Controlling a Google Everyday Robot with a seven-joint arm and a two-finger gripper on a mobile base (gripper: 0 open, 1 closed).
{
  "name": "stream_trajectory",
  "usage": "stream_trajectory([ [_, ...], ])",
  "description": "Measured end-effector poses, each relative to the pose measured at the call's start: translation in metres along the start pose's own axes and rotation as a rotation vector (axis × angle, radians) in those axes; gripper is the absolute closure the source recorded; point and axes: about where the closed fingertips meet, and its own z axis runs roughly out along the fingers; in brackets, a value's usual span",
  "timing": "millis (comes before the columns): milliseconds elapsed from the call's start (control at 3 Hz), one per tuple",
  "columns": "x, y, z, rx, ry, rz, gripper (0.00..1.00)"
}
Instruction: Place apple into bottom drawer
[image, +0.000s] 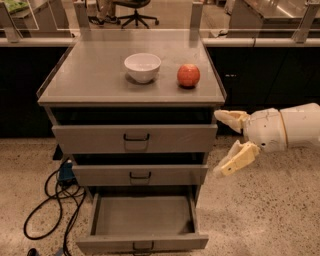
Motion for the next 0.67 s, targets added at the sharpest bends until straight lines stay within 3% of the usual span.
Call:
stream_trajectory([
  [333,0.0,0.0,0.0,0.0,0.0,0.0,0.0],
  [667,-0.005,-0.021,-0.011,0.004,-0.095,-0.018,0.0],
])
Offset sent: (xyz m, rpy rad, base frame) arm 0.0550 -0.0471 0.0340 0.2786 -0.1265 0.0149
